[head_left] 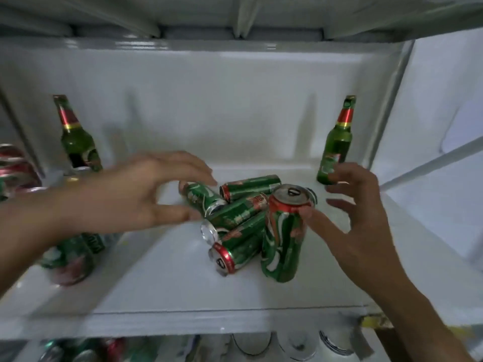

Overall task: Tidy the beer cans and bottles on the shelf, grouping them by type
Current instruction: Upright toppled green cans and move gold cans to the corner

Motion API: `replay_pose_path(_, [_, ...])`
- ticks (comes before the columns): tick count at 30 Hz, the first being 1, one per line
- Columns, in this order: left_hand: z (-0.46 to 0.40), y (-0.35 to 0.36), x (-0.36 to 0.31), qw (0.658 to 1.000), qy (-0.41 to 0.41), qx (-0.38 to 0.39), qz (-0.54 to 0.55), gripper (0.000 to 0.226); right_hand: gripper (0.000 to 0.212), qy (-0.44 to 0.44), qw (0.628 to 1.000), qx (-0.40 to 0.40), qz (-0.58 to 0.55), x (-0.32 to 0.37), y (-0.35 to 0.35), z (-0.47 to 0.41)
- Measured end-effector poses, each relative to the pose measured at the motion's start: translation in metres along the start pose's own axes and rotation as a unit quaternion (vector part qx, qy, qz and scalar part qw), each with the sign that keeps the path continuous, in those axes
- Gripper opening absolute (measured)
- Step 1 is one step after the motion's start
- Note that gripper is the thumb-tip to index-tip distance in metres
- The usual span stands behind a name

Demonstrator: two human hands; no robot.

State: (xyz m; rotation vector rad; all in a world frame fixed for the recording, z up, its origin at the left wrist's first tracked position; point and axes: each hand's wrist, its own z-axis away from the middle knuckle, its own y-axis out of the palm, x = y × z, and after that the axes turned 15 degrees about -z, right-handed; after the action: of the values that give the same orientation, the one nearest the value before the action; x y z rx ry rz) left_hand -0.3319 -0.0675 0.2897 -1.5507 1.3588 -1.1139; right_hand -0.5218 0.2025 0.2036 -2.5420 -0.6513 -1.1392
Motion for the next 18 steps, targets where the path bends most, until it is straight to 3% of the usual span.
replay_pose_path(2, [-0.001, 0.024, -0.035, 0.998, 0.001, 0.039, 0.051, 0.070, 0.078, 0.069, 0.996, 0.056, 0.007, -0.009, 0.003, 0.002])
replay_pose_path(5, [0.006, 0.080, -0.069, 0.994, -0.060, 0.069, 0.059, 0.090, 0.094, 0.113, 0.990, 0.085, -0.011, -0.020, 0.007, 0.008])
replay_pose_path(13, [0.013, 0.151, -0.093, 0.984, -0.168, -0.052, 0.018, 0.085, 0.077, 0.160, 0.979, 0.117, -0.057, -0.028, 0.017, 0.013])
replay_pose_path(18, [0.012, 0.159, -0.090, 0.971, -0.169, -0.142, 0.091, 0.075, 0.067, 0.150, 0.983, 0.092, -0.054, -0.028, 0.018, 0.012])
